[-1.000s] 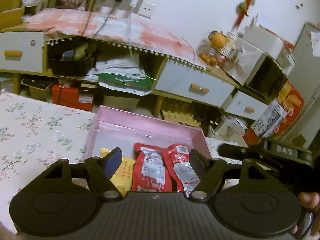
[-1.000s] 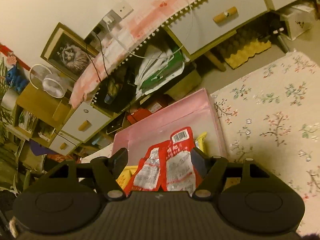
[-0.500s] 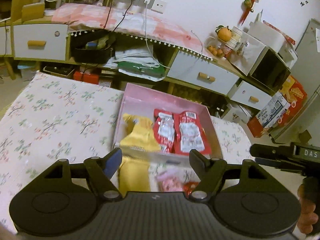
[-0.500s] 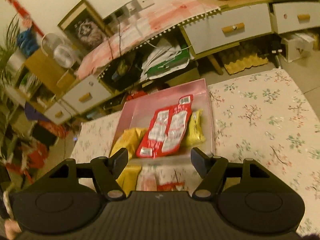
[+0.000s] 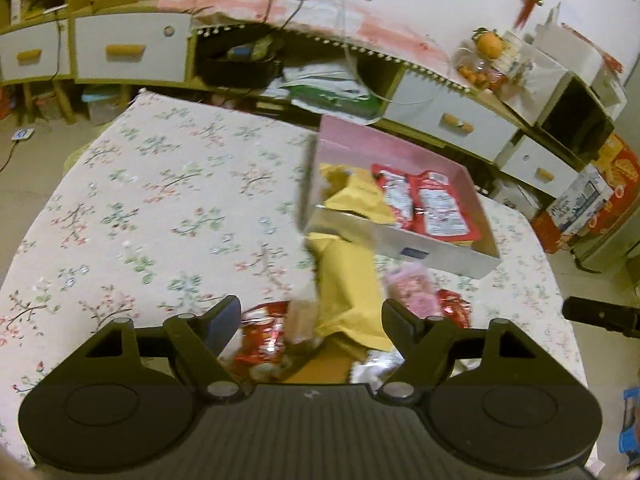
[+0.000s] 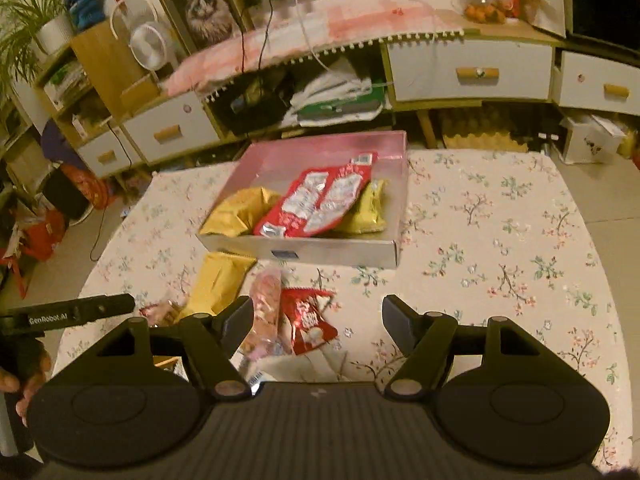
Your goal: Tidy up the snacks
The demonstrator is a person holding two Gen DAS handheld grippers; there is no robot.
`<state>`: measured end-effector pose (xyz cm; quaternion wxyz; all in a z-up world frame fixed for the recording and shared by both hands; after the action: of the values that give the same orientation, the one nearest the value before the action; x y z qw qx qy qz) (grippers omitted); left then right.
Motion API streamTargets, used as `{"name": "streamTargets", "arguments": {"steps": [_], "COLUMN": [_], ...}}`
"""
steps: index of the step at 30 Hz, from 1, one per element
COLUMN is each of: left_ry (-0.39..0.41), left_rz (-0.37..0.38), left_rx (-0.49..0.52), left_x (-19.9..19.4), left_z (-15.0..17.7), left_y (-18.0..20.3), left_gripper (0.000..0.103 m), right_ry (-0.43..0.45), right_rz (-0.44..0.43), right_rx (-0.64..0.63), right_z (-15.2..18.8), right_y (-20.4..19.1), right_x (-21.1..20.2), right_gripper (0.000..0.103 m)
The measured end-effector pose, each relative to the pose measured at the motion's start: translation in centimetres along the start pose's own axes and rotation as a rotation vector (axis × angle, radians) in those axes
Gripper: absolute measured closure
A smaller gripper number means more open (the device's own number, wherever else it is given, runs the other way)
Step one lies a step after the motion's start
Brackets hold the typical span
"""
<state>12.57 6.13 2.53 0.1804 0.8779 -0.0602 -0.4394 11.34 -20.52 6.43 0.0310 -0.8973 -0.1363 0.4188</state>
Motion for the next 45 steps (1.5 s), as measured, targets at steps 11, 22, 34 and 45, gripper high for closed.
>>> {"name": "streamTargets", "arguments": {"steps": [11,22,34,45], "left_ry": [-0.033,-0.030,-0.070,-0.092], "left_rz": [0.056,0.000,-0.087,-0.040], "left_rx": [0.005,0.137,0.195,0.181], "left_x": [1.9,6.0,9.5,8.7], "left_z": [0.7,1.1,1.6,1.8], "left_y": [1.3,5.0,4.7,5.3], "left_gripper": [0.021,0.014,0.025,0.057], "right_ry": [-0.089,-0.174,-0.271,-0.279], "right_rz": [-0.018,-0.059,-0.048,-0.058], "right_rx": [-0.058,-0.093,-0.185,-0.193], "right_z": [1.8,3.2,4.9,4.9], "right_y": [-0.3,-0.6,-1.4,-1.5], "right_x": [1.7,3.2,5.2,5.6], "right_gripper": [0.035,0.035,0.039,0.044]}}
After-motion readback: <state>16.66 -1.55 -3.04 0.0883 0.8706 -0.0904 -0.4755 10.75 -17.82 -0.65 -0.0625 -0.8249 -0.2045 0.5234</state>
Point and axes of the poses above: each gripper's, at about its wrist camera, not at the fingertips, and x roughly the way its jaws point, y to its right, z to its underside, the point moved 5 cm from there along x, roughly the way its jaws point, and after that the axes turned 10 degrees about -x, right-handed, at the moved point
